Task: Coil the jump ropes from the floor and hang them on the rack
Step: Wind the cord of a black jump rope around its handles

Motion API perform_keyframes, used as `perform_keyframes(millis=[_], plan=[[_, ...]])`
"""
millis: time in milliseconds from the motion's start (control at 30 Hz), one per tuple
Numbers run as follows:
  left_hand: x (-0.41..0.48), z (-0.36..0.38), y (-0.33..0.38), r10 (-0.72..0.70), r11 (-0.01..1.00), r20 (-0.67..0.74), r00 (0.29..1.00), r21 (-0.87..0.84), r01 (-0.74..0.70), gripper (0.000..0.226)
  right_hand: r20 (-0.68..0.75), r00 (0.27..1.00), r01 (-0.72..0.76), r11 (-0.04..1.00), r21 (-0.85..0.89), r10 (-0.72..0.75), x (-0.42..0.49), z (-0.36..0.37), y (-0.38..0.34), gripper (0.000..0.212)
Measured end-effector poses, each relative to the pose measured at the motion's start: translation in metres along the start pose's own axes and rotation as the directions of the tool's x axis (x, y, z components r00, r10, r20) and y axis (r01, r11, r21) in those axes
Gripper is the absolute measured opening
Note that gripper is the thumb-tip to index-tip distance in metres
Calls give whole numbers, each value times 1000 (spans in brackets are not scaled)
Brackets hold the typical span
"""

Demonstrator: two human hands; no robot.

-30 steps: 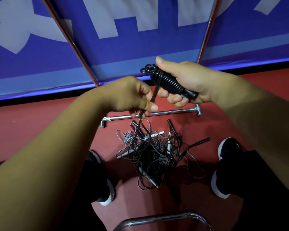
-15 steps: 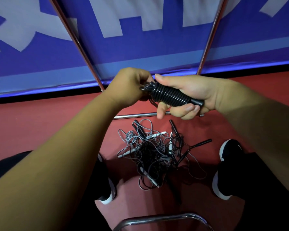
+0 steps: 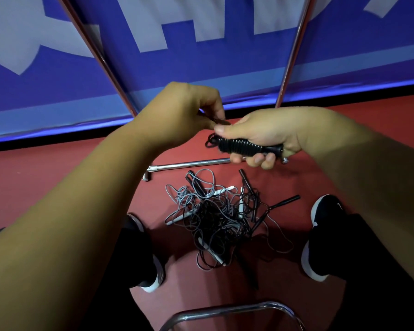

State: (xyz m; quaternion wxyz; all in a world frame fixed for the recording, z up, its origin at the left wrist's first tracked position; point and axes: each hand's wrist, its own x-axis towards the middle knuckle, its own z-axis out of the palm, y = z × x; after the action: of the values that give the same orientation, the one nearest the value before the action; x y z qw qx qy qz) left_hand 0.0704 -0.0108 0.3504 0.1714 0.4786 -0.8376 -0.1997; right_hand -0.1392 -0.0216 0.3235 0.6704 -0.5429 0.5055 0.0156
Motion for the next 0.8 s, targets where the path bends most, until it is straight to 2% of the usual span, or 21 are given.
perform_keyframes(millis=[33, 133, 267, 333, 400, 500, 567, 633, 700, 767, 800], plan=[[0, -1, -1, 4, 998, 10, 1000, 55, -4, 21, -29, 1000, -9, 999, 53, 11, 3, 0, 2, 50], [-2, 2, -4, -48, 986, 40, 998, 162, 41, 20, -91, 995, 34, 999, 39, -31, 6, 5, 3, 44], [-3, 8, -8, -90, 958, 43, 995, 275, 75, 14, -141, 988, 62, 998, 2, -61, 11, 8, 4, 60], [-3, 8, -9, -129, 949, 33, 991, 293, 114, 20, -172, 982, 79, 997, -6, -79, 12, 8, 3, 58], [-4, 3, -8, -205, 954, 60, 977, 233, 186, 19, -216, 971, 101, 994, -36, -107, 13, 5, 2, 53], [-6, -5, -11, -346, 934, 190, 919, -22, 357, 20, -273, 951, 134, 988, -71, -148, 14, 2, 3, 44], [-6, -8, -15, -415, 871, 186, 891, -204, 448, 29, -297, 939, 152, 984, -94, -174, 15, 1, 6, 43], [-4, -8, -21, -524, 708, 189, 830, -445, 549, 32, -351, 913, 179, 977, -112, -208, 16, -2, 6, 42], [-1, -7, -24, -610, 413, 267, 746, -696, 587, 24, -420, 874, 204, 969, -139, -244, 17, -6, 5, 38], [1, -8, -24, -630, 132, 336, 700, -842, 524, 15, -494, 819, 213, 955, -208, -290, 18, -8, 5, 38], [2, -7, -22, -635, 23, 340, 694, -889, 456, 14, -527, 786, 210, 941, -266, -325, 19, -8, 5, 38]])
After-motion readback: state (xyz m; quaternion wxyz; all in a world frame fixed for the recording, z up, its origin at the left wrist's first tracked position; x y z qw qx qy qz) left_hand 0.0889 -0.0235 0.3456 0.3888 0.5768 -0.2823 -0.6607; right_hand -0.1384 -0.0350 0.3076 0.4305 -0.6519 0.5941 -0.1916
